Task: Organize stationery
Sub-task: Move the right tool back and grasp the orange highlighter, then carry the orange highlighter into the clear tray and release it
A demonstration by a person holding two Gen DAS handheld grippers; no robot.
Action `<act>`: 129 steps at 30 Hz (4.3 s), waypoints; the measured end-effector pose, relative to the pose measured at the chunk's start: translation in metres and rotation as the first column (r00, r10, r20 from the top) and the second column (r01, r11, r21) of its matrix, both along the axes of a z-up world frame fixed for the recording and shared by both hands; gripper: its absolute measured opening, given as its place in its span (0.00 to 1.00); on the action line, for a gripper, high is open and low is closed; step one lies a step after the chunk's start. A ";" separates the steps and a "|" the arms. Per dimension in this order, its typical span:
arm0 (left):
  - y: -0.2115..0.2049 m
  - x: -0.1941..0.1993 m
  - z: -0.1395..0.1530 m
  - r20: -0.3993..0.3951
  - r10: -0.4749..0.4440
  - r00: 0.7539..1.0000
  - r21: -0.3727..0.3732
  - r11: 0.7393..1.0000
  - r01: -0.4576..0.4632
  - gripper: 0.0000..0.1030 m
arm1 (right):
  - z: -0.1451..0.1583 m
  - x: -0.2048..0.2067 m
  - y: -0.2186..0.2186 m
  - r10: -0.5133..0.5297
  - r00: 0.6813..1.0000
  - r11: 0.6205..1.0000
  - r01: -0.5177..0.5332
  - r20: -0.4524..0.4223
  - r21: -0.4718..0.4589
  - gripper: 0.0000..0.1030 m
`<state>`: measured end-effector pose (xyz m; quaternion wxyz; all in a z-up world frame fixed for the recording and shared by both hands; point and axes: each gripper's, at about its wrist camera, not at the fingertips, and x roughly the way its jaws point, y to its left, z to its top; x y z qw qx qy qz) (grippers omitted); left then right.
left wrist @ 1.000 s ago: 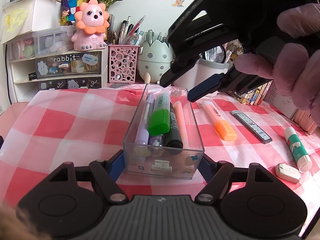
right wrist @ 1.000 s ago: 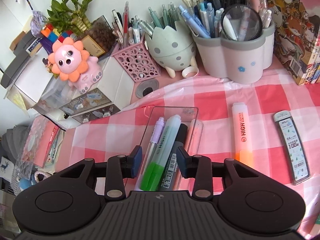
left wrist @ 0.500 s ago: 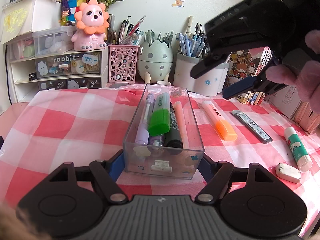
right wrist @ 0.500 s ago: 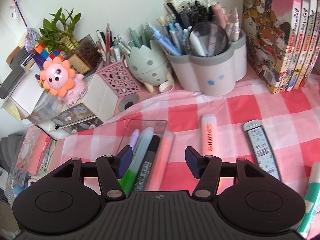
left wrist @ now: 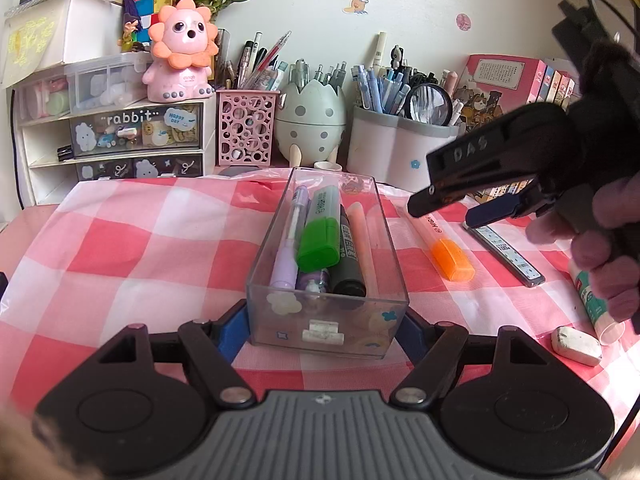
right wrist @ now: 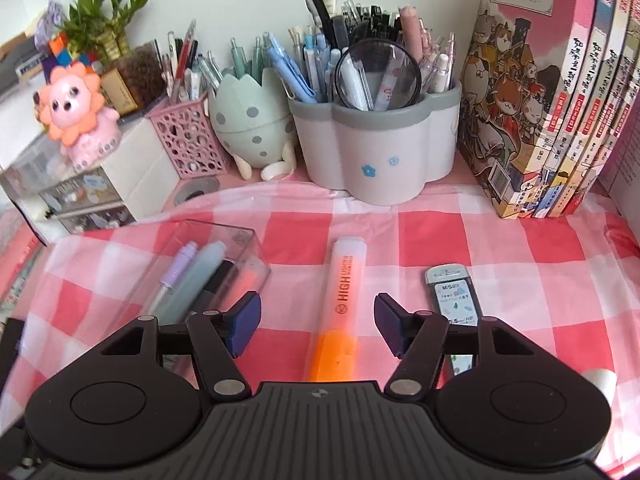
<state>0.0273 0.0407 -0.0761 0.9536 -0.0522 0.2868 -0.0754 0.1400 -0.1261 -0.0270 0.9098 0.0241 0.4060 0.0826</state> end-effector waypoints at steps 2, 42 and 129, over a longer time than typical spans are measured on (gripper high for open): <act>0.000 0.000 0.000 0.000 0.000 1.000 0.000 1.000 0.000 0.48 | -0.006 0.002 0.000 0.005 1.000 1.000 -0.005 0.001 -0.025 0.58; 0.000 0.000 0.000 0.000 0.000 1.000 0.000 1.000 0.000 0.48 | -0.023 0.006 0.018 0.099 0.994 0.980 -0.091 0.038 -0.178 0.26; -0.001 0.000 0.000 0.000 0.000 1.000 0.000 1.000 0.000 0.48 | 0.028 -0.019 0.005 -0.078 0.994 0.929 0.098 -0.070 0.356 0.50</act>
